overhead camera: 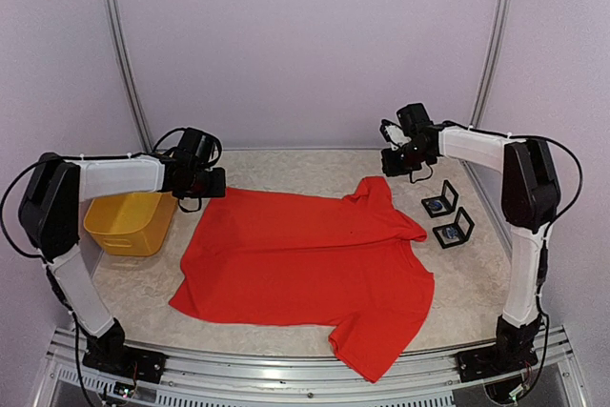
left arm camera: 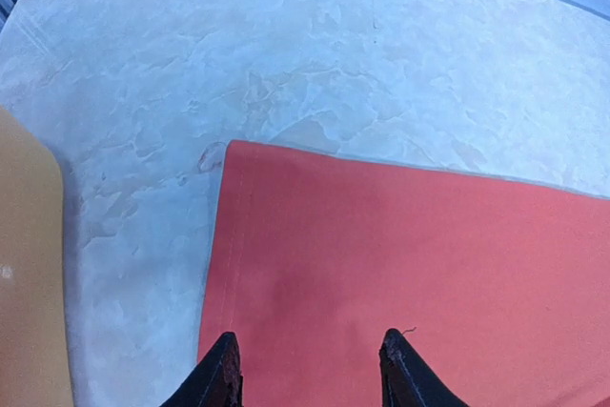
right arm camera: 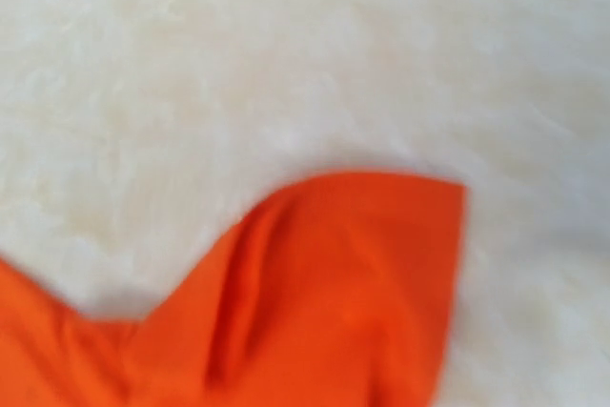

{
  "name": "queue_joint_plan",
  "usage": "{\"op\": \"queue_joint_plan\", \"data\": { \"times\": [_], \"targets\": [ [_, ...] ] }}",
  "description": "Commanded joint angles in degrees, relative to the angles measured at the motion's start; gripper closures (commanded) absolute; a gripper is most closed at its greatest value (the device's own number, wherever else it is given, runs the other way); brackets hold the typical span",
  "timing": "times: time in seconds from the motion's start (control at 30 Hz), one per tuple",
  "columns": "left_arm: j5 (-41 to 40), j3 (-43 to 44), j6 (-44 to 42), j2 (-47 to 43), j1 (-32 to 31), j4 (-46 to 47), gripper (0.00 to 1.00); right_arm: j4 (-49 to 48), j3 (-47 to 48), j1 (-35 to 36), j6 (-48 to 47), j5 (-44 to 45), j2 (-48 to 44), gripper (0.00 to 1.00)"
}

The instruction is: Pin the brooch onto the clothing

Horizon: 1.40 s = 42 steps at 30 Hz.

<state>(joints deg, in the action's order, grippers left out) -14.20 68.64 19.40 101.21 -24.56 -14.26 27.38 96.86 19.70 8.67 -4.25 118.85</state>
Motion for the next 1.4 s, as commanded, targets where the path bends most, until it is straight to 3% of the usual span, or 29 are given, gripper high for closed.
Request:
{"op": "queue_joint_plan", "data": {
  "times": [0.0,0.27,0.47,0.6,0.83,0.97,1.1,1.23,1.37],
  "targets": [
    [1.64,7.27,-2.87,10.21,2.32,-0.93,0.56,2.78,8.52,0.34,0.09,-2.88,9.64,0.98],
    [4.05,17.16,-1.55,24.1,5.39,-1.19,0.59,4.57,14.29,0.43,1.84,-9.43,19.18,1.0],
    [3.64,23.82,-2.17,30.34,5.93,-2.84,0.59,-1.56,19.5,0.39,4.43,-20.67,23.38,1.0],
    [4.47,28.52,-1.21,33.39,8.12,-2.93,0.59,-8.62,23.25,0.32,9.05,-20.08,27.85,1.0],
    [4.31,40.21,-1.91,39.55,9.88,-6.0,0.57,-12.43,41.87,0.07,16.8,-20.4,40.68,1.0],
    [3.46,43.49,-2.58,40.21,10.34,-6.48,0.52,-21.33,42.59,-0.14,20.6,-13.02,39.19,1.0],
    [2.49,43.59,-4.24,38.18,10.52,-6.03,0.46,-26.19,43.73,0.44,18.22,-8.57,36.33,1.0],
    [1.96,42.13,-5.53,34.51,10.86,-6.52,0.41,-19.63,43.87,0.65,10.09,-5.17,31.85,1.0],
    [2.29,33.6,-5.07,27.81,10.71,-3.99,0.41,-12.72,31.85,-0.83,4.05,0.08,23.84,0.96]
  ]
}}
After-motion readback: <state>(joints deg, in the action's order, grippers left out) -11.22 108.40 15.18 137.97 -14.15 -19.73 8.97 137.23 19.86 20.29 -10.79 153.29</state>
